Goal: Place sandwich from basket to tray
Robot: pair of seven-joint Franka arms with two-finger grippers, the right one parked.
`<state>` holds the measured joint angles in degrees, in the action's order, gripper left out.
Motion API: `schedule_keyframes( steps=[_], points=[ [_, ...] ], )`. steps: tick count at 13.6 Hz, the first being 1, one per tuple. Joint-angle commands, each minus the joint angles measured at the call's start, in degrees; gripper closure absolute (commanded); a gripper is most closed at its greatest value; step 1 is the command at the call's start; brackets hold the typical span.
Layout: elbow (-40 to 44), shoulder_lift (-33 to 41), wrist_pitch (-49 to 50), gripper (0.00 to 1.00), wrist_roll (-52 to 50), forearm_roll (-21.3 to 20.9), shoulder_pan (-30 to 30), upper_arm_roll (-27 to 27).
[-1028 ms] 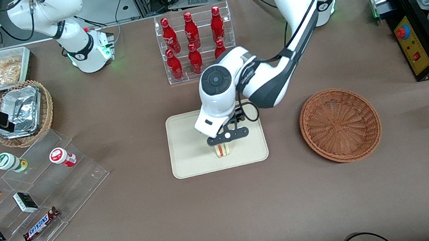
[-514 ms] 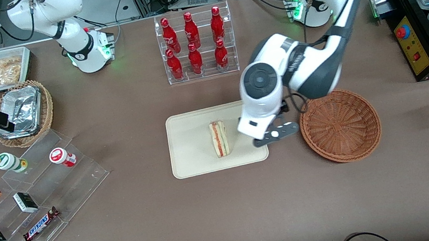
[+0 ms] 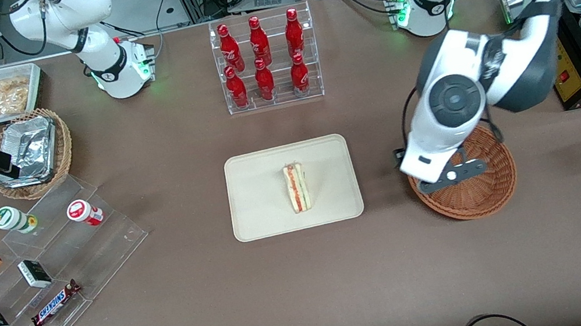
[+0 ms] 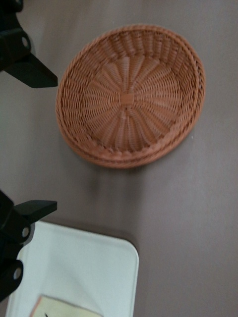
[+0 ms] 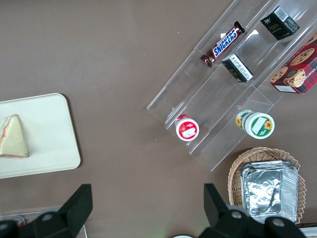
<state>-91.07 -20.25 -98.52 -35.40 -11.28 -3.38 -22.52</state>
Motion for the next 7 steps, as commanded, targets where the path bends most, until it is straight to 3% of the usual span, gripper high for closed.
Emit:
schedule_keyframes(
  steps=[1, 3, 7],
  points=[
    [-7.2, 7.2, 0.0, 0.00, 5.3, 2.0, 3.5, -0.5],
    [-8.0, 9.5, 2.3, 0.00, 8.9, 4.0, 4.2, 0.6],
    [-7.8, 16.5, 11.0, 0.00, 23.1, 8.6, 3.9, 8.4]
  ],
)
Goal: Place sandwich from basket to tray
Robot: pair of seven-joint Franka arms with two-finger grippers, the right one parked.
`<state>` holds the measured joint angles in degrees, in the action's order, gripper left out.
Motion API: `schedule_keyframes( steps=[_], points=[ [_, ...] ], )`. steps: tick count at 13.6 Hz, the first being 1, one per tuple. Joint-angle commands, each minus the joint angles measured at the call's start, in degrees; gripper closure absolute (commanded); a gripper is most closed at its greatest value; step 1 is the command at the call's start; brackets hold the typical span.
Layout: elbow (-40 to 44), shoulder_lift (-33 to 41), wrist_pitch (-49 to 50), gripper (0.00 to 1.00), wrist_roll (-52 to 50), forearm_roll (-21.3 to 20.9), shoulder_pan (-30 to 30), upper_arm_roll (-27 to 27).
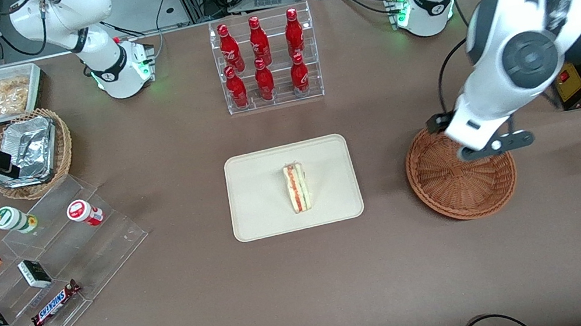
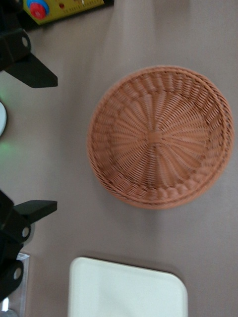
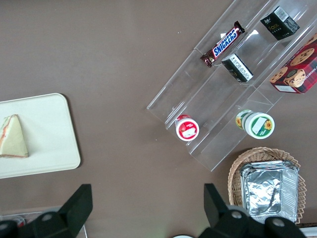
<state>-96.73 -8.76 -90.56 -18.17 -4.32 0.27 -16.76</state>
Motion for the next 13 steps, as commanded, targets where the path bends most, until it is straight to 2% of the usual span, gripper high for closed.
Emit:
schedule_keyframes(
  steps=[1, 5, 13],
  points=[
    [-2.1, 6.3, 5.2, 0.00, 8.6, 1.8, 0.3, 3.7],
    [3.8, 8.1, 13.5, 0.00, 14.5, 1.7, 0.3, 8.4],
    [8.5, 8.8, 11.6, 0.00, 15.3, 1.9, 0.3, 13.9]
  ],
)
